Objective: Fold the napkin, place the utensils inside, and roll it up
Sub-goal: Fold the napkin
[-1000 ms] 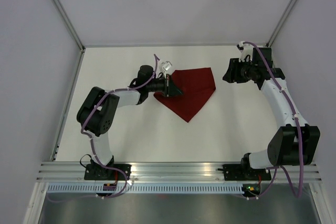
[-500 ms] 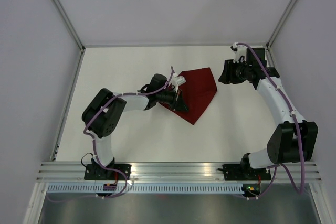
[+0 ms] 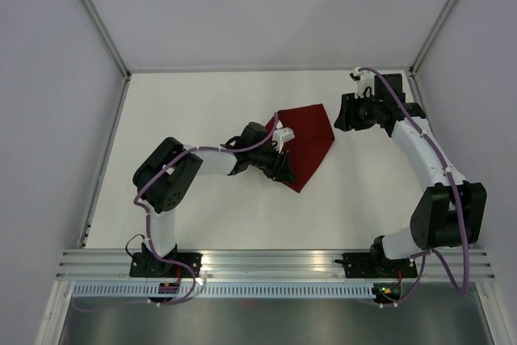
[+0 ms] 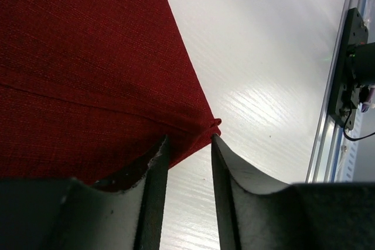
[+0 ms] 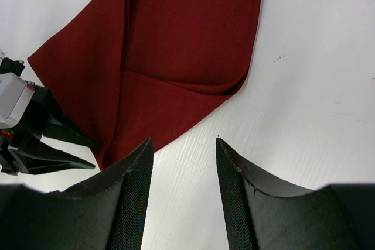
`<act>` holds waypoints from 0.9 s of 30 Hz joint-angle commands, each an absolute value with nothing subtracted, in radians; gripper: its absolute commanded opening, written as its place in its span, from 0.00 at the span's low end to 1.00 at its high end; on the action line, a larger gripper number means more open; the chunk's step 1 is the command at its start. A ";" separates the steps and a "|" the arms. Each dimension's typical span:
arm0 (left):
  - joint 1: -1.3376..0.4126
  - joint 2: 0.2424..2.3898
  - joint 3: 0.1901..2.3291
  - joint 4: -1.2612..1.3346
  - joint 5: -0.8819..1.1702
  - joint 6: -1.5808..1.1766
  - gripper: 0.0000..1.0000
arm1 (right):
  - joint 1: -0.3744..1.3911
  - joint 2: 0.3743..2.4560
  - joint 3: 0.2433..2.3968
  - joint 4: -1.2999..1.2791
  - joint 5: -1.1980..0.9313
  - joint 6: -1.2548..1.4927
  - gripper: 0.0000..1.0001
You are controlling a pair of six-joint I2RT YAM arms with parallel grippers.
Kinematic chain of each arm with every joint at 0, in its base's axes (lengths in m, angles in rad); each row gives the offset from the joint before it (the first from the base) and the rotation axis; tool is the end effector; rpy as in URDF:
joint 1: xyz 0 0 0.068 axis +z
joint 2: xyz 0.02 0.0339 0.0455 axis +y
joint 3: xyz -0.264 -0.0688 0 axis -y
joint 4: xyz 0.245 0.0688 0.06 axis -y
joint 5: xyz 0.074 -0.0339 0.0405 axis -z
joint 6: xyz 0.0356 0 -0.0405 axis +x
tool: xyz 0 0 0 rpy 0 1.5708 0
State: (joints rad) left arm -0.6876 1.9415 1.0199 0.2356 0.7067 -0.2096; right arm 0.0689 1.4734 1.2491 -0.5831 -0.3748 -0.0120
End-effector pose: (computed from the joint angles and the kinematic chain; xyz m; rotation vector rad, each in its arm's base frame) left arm 0.2865 -0.2652 0.1367 0.9501 2.1742 -1.2570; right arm 0.3189 0.0351 0.3029 -0.2737 2.3403 0.4722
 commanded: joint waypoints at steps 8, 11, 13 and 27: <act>-0.729 1.907 1.065 0.232 0.663 -0.155 0.47 | 0.084 1.505 1.256 -0.572 -0.347 -0.028 0.53; -0.729 1.841 1.097 0.210 0.661 -0.156 0.49 | 0.084 1.522 1.258 -0.580 -0.345 -0.028 0.53; -0.727 1.801 1.121 0.192 0.651 -0.152 0.49 | 0.084 1.539 1.262 -0.587 -0.345 -0.026 0.53; -0.482 1.715 1.209 -0.034 0.005 -0.319 0.23 | 0.095 1.716 1.272 -0.626 -0.295 -0.009 0.48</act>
